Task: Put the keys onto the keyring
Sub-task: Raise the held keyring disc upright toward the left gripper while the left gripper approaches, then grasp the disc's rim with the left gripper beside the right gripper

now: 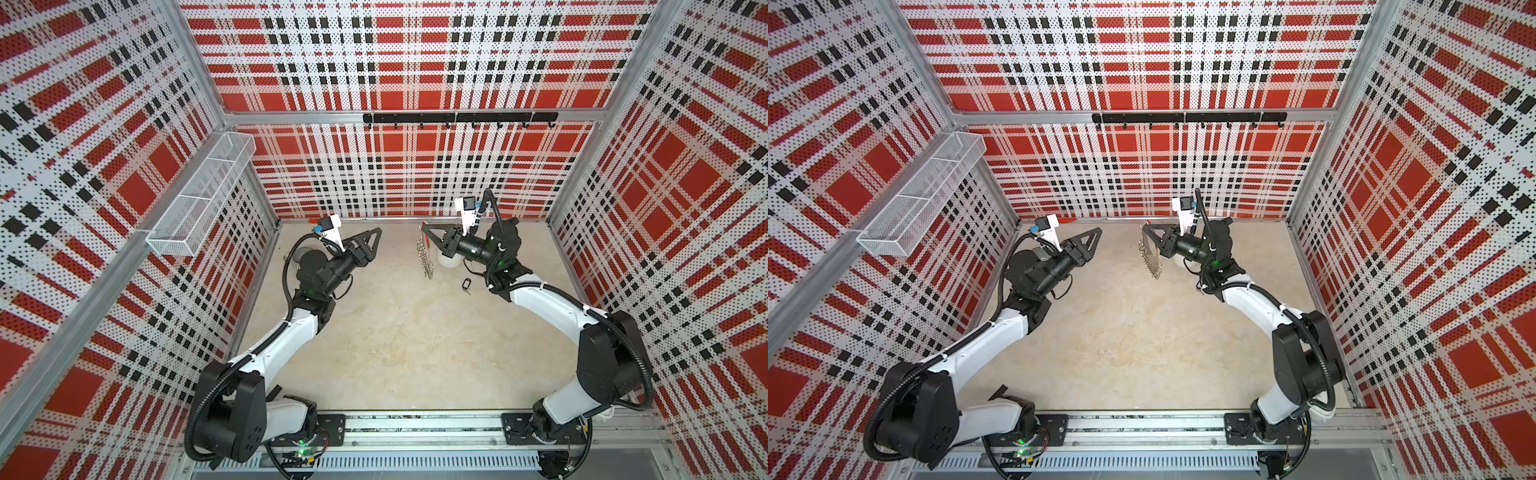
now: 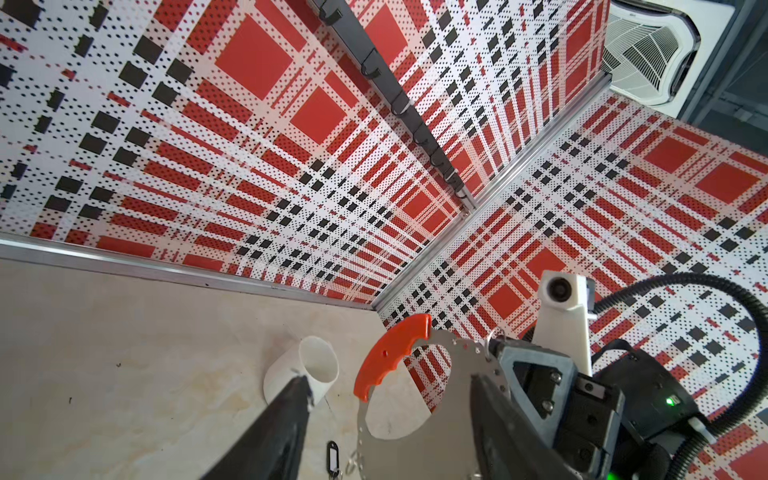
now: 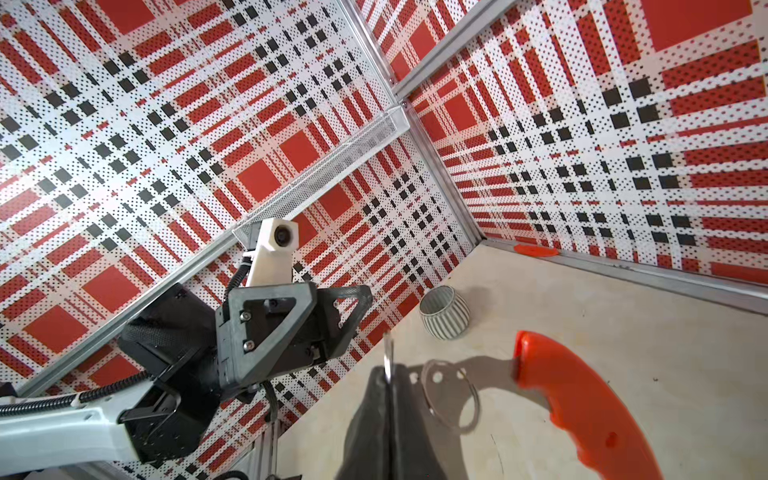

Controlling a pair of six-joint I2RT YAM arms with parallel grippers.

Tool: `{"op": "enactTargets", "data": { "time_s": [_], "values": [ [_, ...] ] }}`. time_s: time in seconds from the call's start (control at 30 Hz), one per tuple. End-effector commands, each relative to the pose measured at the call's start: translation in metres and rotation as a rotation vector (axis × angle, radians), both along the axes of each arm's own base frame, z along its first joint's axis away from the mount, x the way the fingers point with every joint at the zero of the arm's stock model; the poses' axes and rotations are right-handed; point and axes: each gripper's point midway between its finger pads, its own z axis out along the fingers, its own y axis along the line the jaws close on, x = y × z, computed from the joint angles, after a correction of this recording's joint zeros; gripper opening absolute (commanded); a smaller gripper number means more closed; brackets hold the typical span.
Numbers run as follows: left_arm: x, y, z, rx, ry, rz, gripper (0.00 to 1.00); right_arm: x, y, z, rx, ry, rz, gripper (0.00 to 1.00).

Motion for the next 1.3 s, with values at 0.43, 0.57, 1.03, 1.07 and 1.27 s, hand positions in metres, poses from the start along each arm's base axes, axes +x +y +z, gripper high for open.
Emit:
{"op": "enactTargets", "data": {
  "time_s": [0.43, 0.57, 1.03, 1.07, 1.27],
  "values": [
    [0.007, -0.008, -0.029, 0.007, 0.130, 0.077, 0.68, 0.016, -0.006, -0.024, -0.071, 0.098, -0.065, 0.00],
    [0.012, -0.007, -0.019, -0.004, 0.122, 0.085, 0.67, 0.017, -0.004, -0.002, -0.021, 0.074, 0.005, 0.00],
    [0.046, -0.027, 0.038, -0.024, 0.016, -0.115, 0.49, 0.035, 0.008, 0.027, 0.120, -0.002, 0.234, 0.00],
    [0.048, -0.029, 0.039, -0.022, 0.013, -0.127, 0.48, 0.035, 0.009, 0.030, 0.131, -0.005, 0.244, 0.00],
    [0.060, -0.045, 0.053, -0.064, -0.038, -0.211, 0.34, 0.034, 0.013, 0.042, 0.190, -0.006, 0.330, 0.00]
  ]
}}
